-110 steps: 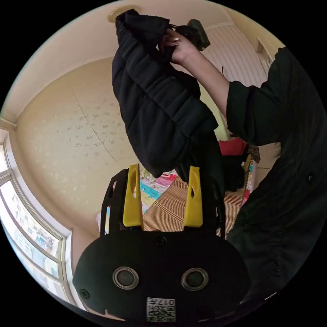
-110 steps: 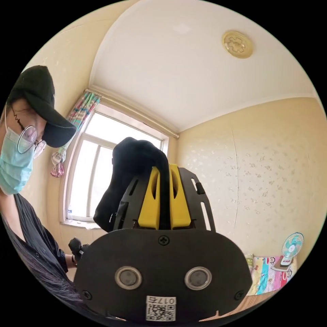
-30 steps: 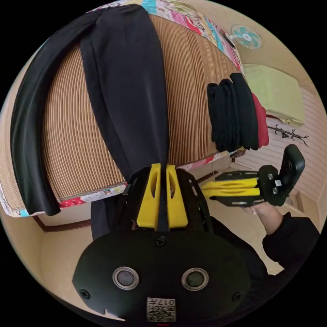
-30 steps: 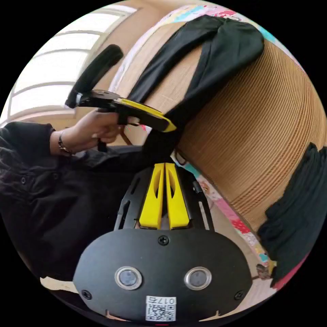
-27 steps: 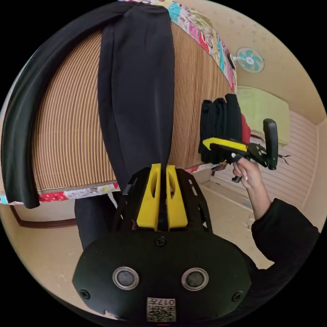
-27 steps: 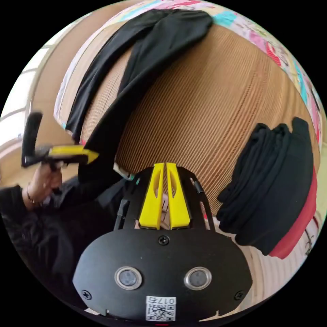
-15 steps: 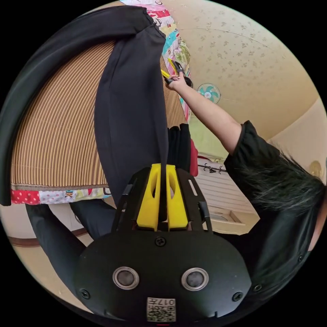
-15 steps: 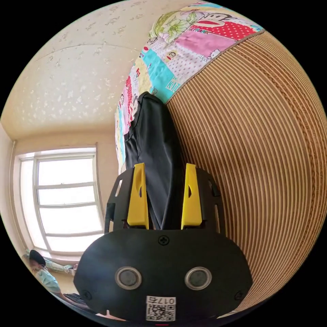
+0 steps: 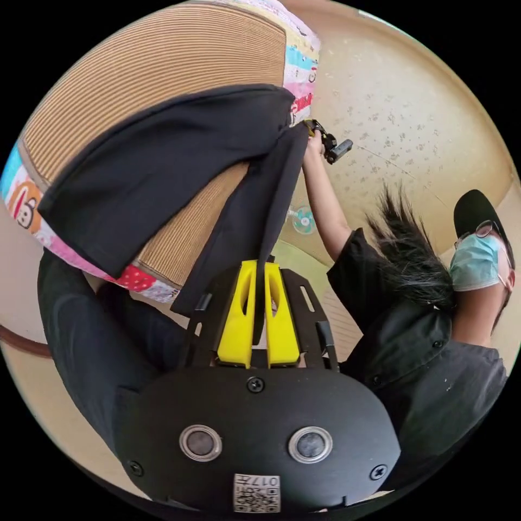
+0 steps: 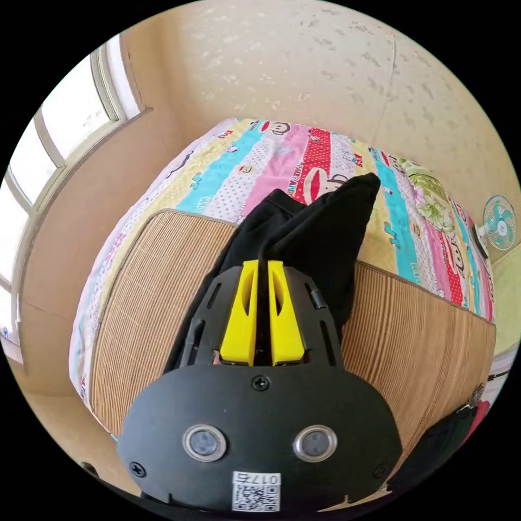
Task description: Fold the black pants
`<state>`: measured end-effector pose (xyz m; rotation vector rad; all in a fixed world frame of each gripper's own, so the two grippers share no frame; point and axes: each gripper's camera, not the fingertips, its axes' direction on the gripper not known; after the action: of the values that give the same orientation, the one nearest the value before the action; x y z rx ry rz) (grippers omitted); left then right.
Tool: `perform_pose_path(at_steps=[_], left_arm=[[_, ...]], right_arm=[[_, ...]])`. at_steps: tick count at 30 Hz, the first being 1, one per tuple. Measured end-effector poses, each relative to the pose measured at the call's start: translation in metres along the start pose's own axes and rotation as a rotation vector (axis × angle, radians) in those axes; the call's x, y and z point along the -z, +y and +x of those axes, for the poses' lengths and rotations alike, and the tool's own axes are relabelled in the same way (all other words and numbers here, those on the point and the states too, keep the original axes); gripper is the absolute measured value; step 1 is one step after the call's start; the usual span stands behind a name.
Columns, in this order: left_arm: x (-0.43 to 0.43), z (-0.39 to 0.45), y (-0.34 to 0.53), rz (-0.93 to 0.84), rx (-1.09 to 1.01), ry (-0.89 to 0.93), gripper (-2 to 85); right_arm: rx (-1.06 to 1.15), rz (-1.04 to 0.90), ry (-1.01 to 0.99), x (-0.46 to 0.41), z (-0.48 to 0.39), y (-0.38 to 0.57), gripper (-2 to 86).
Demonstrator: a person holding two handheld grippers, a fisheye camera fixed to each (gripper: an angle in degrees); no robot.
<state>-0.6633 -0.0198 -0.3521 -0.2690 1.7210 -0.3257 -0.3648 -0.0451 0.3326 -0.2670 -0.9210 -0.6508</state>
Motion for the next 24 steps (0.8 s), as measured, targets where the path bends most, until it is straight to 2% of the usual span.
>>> perform_pose_path(at_steps=[2, 4, 9, 12, 14, 16, 20, 22, 24], left_arm=[[0.039, -0.025, -0.005, 0.076, 0.053, -0.106, 2.9], [0.067, -0.043, -0.005, 0.131, 0.099, -0.211, 3.1], [0.107, -0.058, -0.009, 0.212, 0.108, -0.335, 5.0], [0.089, -0.028, -0.032, 0.174, -0.051, -0.454, 7.1], [0.05, 0.004, -0.057, 0.089, -0.24, -0.613, 8.9], [0.008, 0.011, -0.076, -0.03, -0.341, -0.75, 10.2], [-0.087, -0.006, -0.08, -0.321, -0.587, -1.032, 10.0], [-0.101, -0.004, -0.069, -0.354, -0.646, -1.056, 5.7], [-0.104, -0.006, -0.059, -0.361, -0.581, -0.966, 4.4]], right_arm=[[0.011, -0.057, -0.2, -0.04, -0.021, 0.013, 3.9], [0.024, -0.076, -0.256, -0.048, -0.029, 0.037, 4.1], [0.13, -0.165, -0.218, -0.023, -0.017, 0.174, 7.3], [0.034, -0.231, -0.166, 0.002, 0.01, 0.284, 8.4], [-0.136, -0.271, -0.211, 0.02, 0.029, 0.366, 9.3], [-0.223, -0.319, -0.296, 0.021, 0.029, 0.418, 10.1], [-0.239, -0.408, -0.469, 0.008, -0.005, 0.481, 7.4], [-0.187, -0.428, -0.481, 0.011, -0.016, 0.484, 5.7], [-0.177, -0.433, -0.517, 0.028, -0.01, 0.481, 4.5]])
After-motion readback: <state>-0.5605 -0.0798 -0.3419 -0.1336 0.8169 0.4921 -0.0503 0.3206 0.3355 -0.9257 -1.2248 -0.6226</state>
